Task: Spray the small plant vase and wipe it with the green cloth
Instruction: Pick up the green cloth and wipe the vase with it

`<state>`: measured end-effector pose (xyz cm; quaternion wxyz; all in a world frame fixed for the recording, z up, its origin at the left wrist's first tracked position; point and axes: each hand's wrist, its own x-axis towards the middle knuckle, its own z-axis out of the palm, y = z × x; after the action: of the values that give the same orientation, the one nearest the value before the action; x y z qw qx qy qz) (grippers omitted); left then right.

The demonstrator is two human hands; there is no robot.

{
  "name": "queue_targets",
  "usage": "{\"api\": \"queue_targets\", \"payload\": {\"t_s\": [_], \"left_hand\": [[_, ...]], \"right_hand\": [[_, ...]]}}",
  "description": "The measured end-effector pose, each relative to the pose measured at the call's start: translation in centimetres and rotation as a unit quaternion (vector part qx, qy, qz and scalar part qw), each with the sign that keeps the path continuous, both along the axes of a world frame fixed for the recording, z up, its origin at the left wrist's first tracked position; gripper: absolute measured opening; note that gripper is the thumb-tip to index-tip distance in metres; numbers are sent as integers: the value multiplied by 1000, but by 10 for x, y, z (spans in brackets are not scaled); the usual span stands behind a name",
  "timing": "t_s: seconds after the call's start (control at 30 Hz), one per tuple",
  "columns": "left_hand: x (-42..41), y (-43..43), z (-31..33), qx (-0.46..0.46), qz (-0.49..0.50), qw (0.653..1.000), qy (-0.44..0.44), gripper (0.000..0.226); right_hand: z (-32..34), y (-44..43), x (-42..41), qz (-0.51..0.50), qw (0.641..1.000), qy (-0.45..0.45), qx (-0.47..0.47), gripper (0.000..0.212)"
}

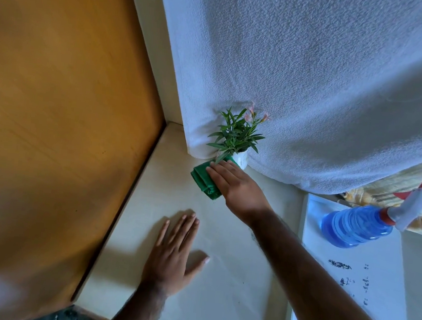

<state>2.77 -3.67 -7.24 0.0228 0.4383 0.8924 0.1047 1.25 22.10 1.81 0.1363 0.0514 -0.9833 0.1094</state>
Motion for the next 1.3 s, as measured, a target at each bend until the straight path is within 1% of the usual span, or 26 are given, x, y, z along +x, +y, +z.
{"api": "queue_targets", "payload": {"t_s": [0.1,0.23,0.37,0.47,0.53,0.6,0.7,0.8,0.9,0.97,1.0,1.1,1.23,1.3], "left_hand": [[0,0,1,3,-1,1000,3,93],[-1,0,2,6,-2,1000,5,92],[-1,0,1,9,-3,1000,5,93],[-1,0,0,6,-4,1000,8,93],[-1,0,0,8,-3,1000,9,93],[-1,-1,0,9,-2,1000,11,93],[0,0,0,14,-4,1000,11,92],[-1,0,-2,18,-6,1000,8,92],[-2,0,-1,11,-5,1000,2,92],[-2,-1,-2,12,-5,1000,1,92],[-1,-1,-2,12,-5,1000,1,91],[-2,-1,-2,7,-4,1000,1,93],[-2,0,-2,4,-3,1000,3,92],[-1,-1,-2,3,-4,1000,4,92]], "right_hand": [[-7,4,4,-5,1000,-7,-3,54],[-19,-1,11,-35,998,-31,-44,57],[-24,-4,16,-44,994,-48,-86,68],[-13,-5,13,-34,997,-14,-74,70],[-2,-5,7,-25,998,19,-48,63],[6,-3,0,-17,999,33,-28,59],[4,5,-1,-5,1000,16,-15,59],[-9,11,10,-11,1000,-6,-26,58],[-25,13,25,-42,997,-38,-55,61],[-30,13,33,-81,991,-60,-89,67],[-30,13,36,-96,989,-59,-99,66],[-18,15,36,-90,992,-24,-88,56],[3,12,24,-72,995,32,-64,57],[5,11,19,-67,995,38,-59,57]]}}
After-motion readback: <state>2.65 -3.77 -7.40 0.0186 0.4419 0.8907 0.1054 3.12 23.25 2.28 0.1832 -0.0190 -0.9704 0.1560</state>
